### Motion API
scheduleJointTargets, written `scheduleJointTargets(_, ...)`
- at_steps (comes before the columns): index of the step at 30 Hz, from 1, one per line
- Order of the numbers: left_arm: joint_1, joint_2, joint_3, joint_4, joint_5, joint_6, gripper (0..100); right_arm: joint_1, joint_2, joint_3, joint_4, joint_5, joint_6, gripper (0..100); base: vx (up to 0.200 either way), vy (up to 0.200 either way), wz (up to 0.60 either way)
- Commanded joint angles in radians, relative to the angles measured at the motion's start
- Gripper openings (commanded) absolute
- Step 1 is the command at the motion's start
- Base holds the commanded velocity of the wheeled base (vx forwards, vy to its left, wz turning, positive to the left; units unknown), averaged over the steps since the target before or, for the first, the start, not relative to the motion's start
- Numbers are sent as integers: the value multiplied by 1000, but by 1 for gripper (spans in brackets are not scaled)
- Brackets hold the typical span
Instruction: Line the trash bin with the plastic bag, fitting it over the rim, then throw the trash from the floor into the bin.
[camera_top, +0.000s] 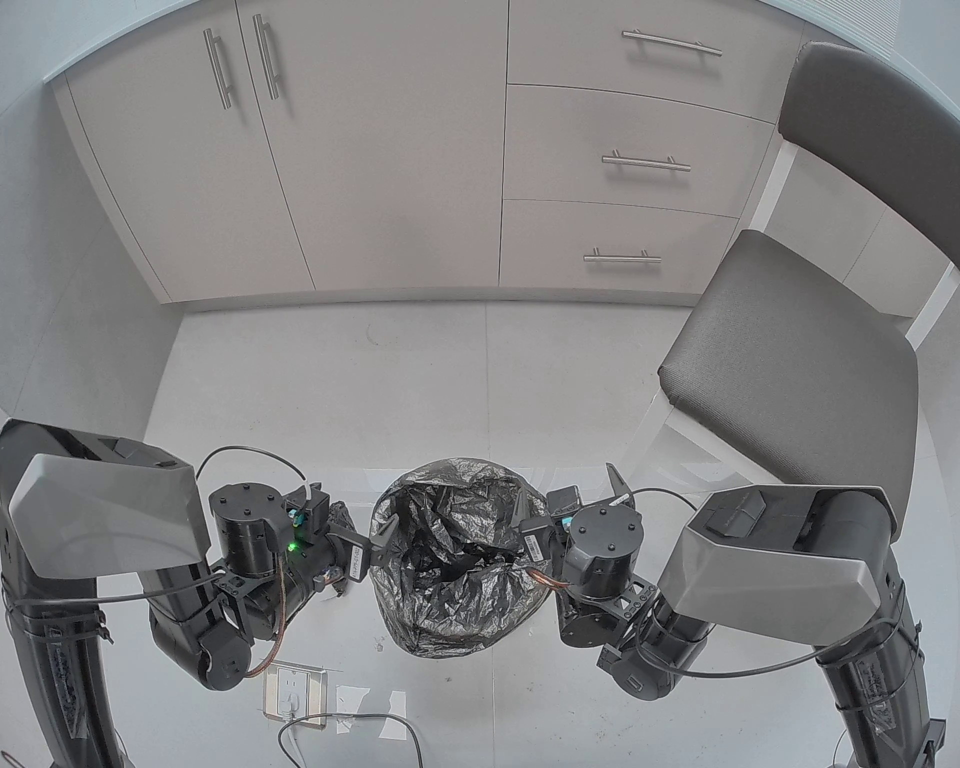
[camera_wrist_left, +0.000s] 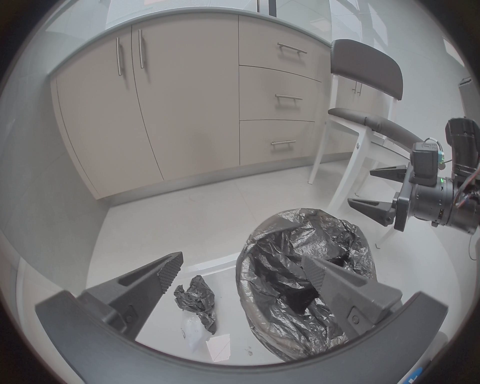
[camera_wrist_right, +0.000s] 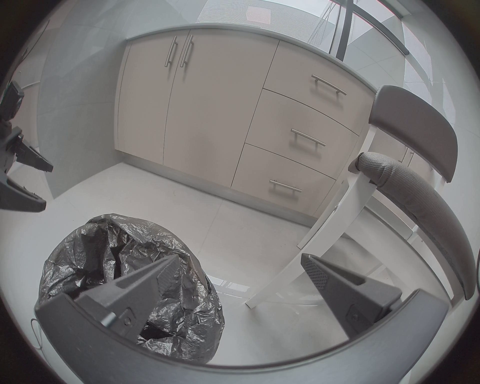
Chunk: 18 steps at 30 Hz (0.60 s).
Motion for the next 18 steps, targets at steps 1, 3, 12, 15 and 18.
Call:
scheduleJointTargets(1,0,-52,2,1,24,3,100,2,-11,0,-18,0,-1,100,0,0,0)
scheduleJointTargets(3,-4,-53,-1,-1,51,5,100,-1,-12,0,-18,-1,-1,100,0,0,0)
scheduleJointTargets(12,29,-41,-7,4,99,2,100,-4,-12,5,-18,-1,3,100,0,0,0)
scheduleJointTargets(15,84,-6,-18,5,99,34,100,-4,-14,19,-18,-1,5,100,0,0,0)
scheduleJointTargets(18,154,54,-62,5,106,66,100,-6,-12,23,-18,-1,5,100,0,0,0)
